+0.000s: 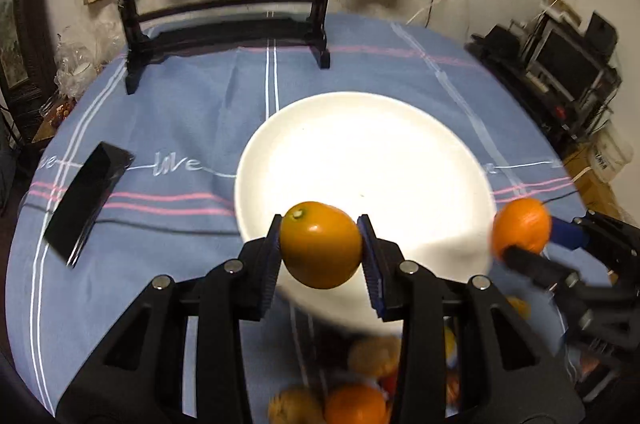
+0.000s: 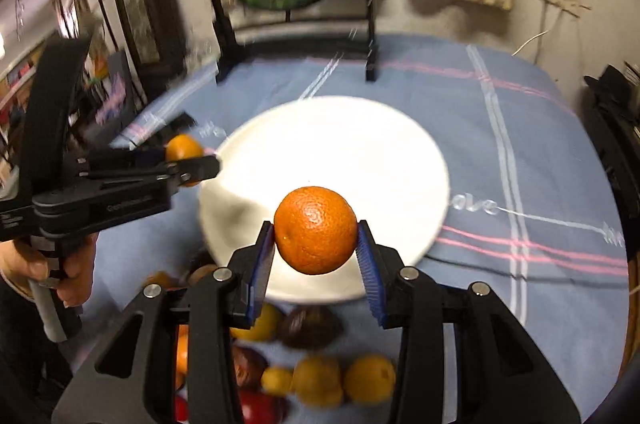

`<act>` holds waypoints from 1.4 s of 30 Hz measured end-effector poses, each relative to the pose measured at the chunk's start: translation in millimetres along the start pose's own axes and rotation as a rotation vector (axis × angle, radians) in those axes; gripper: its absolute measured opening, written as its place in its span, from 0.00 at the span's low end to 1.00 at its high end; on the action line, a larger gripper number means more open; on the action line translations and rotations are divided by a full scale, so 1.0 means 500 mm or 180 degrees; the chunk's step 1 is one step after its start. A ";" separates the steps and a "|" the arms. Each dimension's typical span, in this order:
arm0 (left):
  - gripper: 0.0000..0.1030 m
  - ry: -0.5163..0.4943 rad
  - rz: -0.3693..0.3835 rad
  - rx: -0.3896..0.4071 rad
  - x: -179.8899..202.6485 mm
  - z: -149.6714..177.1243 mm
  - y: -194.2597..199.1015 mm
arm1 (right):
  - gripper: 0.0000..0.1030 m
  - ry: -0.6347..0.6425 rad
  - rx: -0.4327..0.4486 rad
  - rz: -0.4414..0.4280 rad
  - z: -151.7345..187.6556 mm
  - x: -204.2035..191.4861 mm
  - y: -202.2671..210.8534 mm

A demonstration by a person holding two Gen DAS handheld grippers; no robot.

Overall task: Organize fruits
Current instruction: 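Carry both fruits onto the white plate and open both tools, then grasp a dark plum with the right tool while the left grasps a potato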

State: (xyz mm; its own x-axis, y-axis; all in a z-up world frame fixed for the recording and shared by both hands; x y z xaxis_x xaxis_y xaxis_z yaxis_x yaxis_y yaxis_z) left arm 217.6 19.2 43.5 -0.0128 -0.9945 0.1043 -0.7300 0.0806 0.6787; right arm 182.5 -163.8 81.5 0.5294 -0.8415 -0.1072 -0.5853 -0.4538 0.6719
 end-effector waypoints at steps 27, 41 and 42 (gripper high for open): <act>0.83 -0.0460 -0.0352 0.0438 -0.028 0.124 0.137 | 0.76 -0.0271 0.0188 0.0323 0.147 0.060 0.136; 0.89 -0.0092 -0.0238 0.0210 -0.062 0.278 0.209 | 0.90 -0.0157 0.0092 0.0551 0.309 0.015 0.204; 0.89 -0.0064 -0.0233 0.0189 -0.065 0.283 0.209 | 0.90 -0.0134 0.0053 0.0600 0.317 0.012 0.203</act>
Point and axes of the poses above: each gripper's, at about its wrist camera, not at the fingertips, and y roughly against the way its jaws point, x to its right, z to its underside, the point moved 1 cm from there along -y, roughly the way its jaws point, and after that the axes turned 8 degrees about x, right-handed, at the moved point
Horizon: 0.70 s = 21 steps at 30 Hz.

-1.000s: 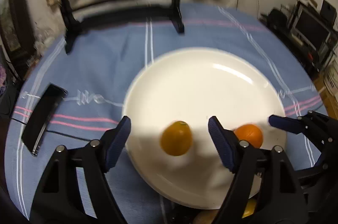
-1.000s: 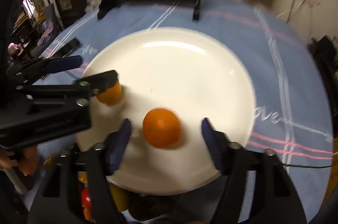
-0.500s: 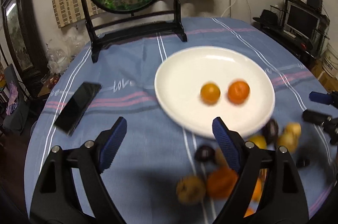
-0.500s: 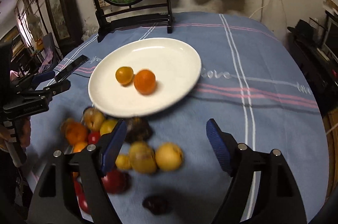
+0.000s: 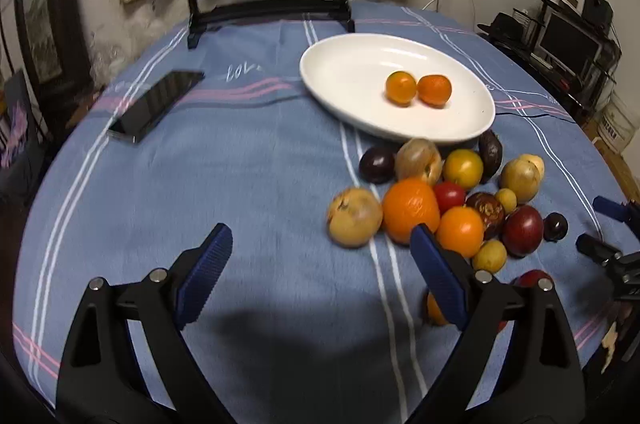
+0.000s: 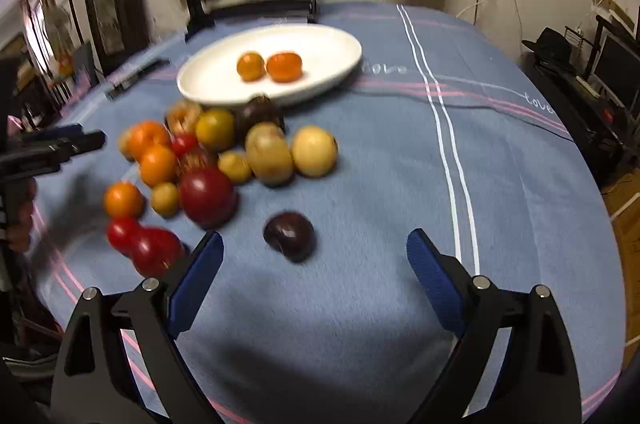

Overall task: Organize fruits
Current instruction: 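Grasp a dark plum with the right tool while the left grasps a potato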

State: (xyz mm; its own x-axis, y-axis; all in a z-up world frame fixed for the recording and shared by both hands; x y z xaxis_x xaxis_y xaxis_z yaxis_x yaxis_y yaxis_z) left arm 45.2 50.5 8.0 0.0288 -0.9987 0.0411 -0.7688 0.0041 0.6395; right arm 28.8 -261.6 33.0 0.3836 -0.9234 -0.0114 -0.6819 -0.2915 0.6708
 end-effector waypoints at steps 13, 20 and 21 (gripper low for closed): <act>0.89 -0.0087 0.0031 -0.0212 -0.010 0.028 -0.031 | 0.30 0.0151 -0.0310 -0.0029 0.001 -0.042 -0.073; 0.89 -0.0162 0.0020 -0.0361 0.001 0.021 -0.076 | 0.30 0.0023 -0.0178 -0.0313 0.001 -0.039 -0.056; 0.88 -0.0185 0.0022 -0.0378 0.004 0.019 -0.083 | 0.30 0.0013 -0.0177 -0.0346 0.003 -0.038 -0.054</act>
Point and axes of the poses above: each gripper's, at about its wrist camera, not at the fingertips, and y roughly against the way its jaws point, x to its right, z to its underside, the point moved 1 cm from there along -y, roughly the way its jaws point, and after that the axes turned 8 degrees about x, right-handed, at the moved point
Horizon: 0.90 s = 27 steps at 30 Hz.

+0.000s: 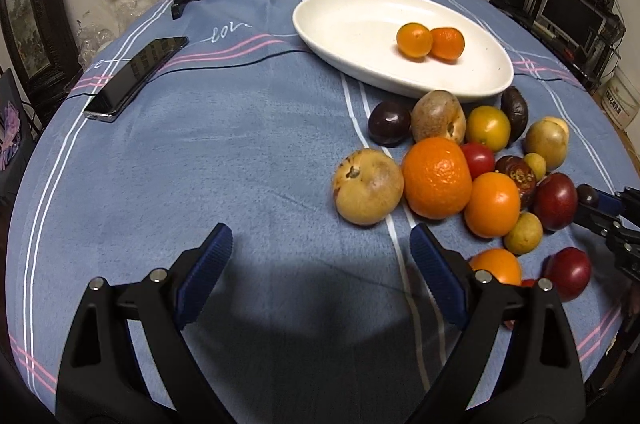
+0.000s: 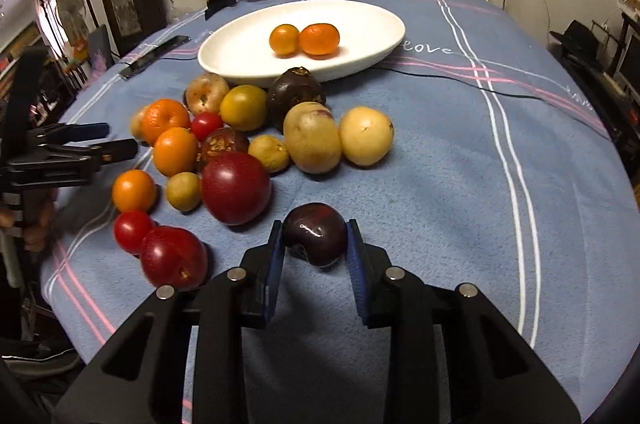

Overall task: Organize fruits
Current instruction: 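Grasp a dark plum with the right tool while the left grasps a potato, then place the potato and dark plum on the plate beside the oranges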

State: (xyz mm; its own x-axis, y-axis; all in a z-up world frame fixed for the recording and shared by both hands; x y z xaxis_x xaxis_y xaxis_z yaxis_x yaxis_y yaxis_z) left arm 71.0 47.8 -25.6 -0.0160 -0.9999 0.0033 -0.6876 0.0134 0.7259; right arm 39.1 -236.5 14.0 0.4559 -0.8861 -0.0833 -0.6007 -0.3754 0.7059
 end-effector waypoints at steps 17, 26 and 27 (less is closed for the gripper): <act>0.30 -0.0150 0.0227 0.0118 0.018 -0.028 -0.018 | 0.30 -0.0029 0.0088 -0.0164 -0.001 -0.003 0.027; 0.30 -0.0082 0.0305 0.0415 0.009 -0.067 0.056 | 0.30 -0.0100 0.0418 -0.0154 -0.067 0.019 0.078; 0.30 -0.0095 0.0310 0.0444 0.012 -0.075 0.061 | 0.30 -0.0113 0.0490 -0.0171 -0.085 0.022 0.085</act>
Point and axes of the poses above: each gripper's, at about its wrist camera, not at the fingertips, and y roughly against the way its jaws point, x to its right, z to its underside, the point moved 1 cm from there along -y, roughly the way its jaws point, and after that the axes turned 8 degrees about x, right-handed, at the moved point
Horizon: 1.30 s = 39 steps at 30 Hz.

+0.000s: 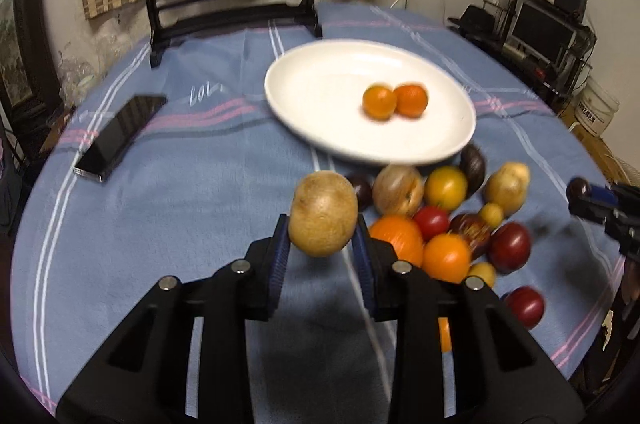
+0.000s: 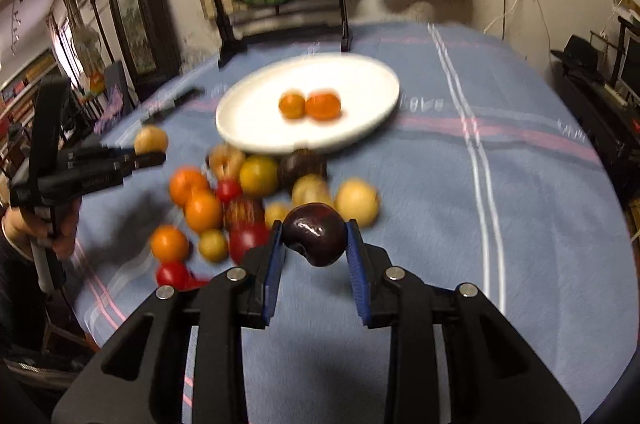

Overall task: Organize fruits
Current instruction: 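Place the potato and dark plum on the plate beside the oranges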

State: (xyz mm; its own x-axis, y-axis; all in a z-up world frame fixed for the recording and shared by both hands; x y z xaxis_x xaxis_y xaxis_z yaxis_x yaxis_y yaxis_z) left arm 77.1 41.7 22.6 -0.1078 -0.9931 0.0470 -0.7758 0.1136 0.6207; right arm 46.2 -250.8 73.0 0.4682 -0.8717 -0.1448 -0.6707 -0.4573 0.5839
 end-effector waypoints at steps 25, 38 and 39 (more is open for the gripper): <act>0.31 0.0121 -0.0032 -0.0270 0.029 -0.126 -0.212 | 0.30 0.0002 -0.0272 0.0080 -0.164 0.013 -0.270; 0.65 0.0271 -0.0233 -0.0227 0.020 -0.146 -0.242 | 0.64 0.0017 -0.0469 0.0488 -0.158 0.032 -0.330; 0.67 0.0242 -0.0242 -0.0193 0.024 -0.147 -0.235 | 0.65 0.0034 -0.0400 0.0540 -0.159 0.032 -0.323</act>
State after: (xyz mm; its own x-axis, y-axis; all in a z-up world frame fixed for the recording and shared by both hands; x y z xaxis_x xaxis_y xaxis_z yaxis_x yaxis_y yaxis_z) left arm 212.7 14.1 7.7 -0.0008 -0.9985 0.0556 -0.7407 0.0380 0.6707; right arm 207.8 -176.9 39.7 0.3613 -0.9320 -0.0280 -0.6636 -0.2781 0.6945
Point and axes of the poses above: each gripper's, at about its wrist camera, not at the fingertips, and y roughly against the way its jaws point, x to its right, z to its underside, the point moved 1 cm from there along -y, roughly the way its jaws point, and after that the axes turned 8 degrees about x, right-handed, at the moved point
